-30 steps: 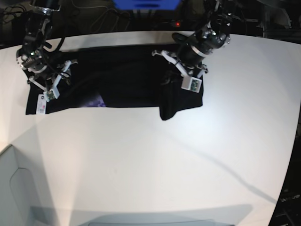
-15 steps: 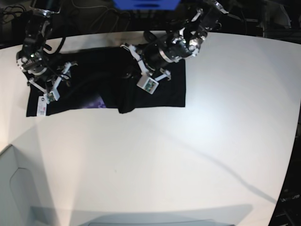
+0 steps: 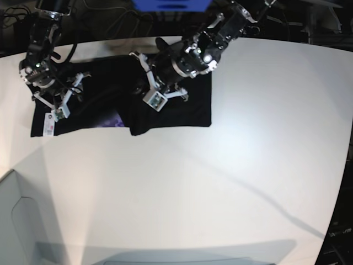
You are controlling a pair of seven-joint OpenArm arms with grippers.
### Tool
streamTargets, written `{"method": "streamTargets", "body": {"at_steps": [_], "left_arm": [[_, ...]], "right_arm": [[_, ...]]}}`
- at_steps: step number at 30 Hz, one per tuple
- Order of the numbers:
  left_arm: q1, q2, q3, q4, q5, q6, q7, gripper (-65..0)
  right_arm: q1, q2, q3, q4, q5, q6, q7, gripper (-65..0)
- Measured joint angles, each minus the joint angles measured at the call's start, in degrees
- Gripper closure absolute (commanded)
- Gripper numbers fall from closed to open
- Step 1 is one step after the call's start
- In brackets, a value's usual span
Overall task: Fold the T-shirt properly
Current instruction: 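Lift the strip end with the left gripper and fold it toward the right gripper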
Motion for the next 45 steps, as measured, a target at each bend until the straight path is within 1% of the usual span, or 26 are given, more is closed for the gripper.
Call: {"method": "streamTargets", "body": {"at_steps": [4,9,16,20,21,23,26,30,32,35,37,39,41,43,45], "left_arm": [[-1.4,0.1,1.9,-0.2,0.0,0.0,-0.2,0.0],[-4.6,0.1,5.1,-4.1,0.1,0.0,-0.2,0.0],[-5.1,3.2,5.7,-7.8,0.2,0.0,0.0,0.0],[-5.8,3.4,5.9,-7.8,0.2,0.0,0.7,-0.9],[-6.2,3.5,5.9,-7.9,0.1,0.0,0.9,-3.0],[-6.6,4.0,5.8,-7.9,0.2,0.0,0.5,-9.7],[-6.6,4.3,5.9,-7.7,0.0,0.0,0.2,-23.7],[-6.2,4.4,6.0,-6.3,0.0,0.0,0.3,-38.7],[-6.3,4.3,5.9,-4.4,0.0,0.0,0.1,-43.0],[-6.2,3.7,5.5,-0.5,-0.5,0.0,0.1,-43.2],[-6.1,1.9,3.8,3.1,-1.3,-0.7,0.1,-43.2],[-5.1,-0.2,0.2,6.1,-0.8,-0.6,0.2,-43.1],[-2.8,-2.2,-6.0,8.7,-0.6,0.1,0.0,-43.1],[0.3,-4.1,-12.8,9.9,-0.7,-0.1,0.0,-43.1],[3.3,-4.7,-19.8,9.8,-0.8,-0.3,0.6,-43.1]], "right_arm": [[0.0,0.0,0.0,0.0,0.0,0.0,0.0,-37.3],[0.0,0.0,0.0,0.0,0.0,0.0,0.0,-37.3],[0.0,0.0,0.0,0.0,0.0,0.0,0.0,-37.3],[0.0,0.0,0.0,0.0,0.0,0.0,0.0,-37.3],[0.0,0.0,0.0,0.0,0.0,0.0,0.0,-37.3],[0.0,0.0,0.0,0.0,0.0,0.0,0.0,-37.3],[0.0,0.0,0.0,0.0,0.0,0.0,0.0,-37.3],[0.0,0.0,0.0,0.0,0.0,0.0,0.0,-37.3],[0.0,0.0,0.1,0.0,0.0,0.0,0.0,-37.3],[0.0,-0.1,0.1,0.9,-0.2,0.0,-0.3,-37.4],[0.0,-0.2,0.2,3.1,-0.7,0.0,-0.7,-37.5],[0.0,-0.2,0.3,5.7,-0.5,0.0,-0.7,-37.5],[0.3,-0.2,0.4,8.4,-0.5,0.0,-0.7,-37.5],[0.3,-0.2,0.4,10.4,-0.1,0.0,-0.6,-37.5],[0.5,-0.4,1.8,10.5,0.0,0.0,-0.5,-37.6]]}}
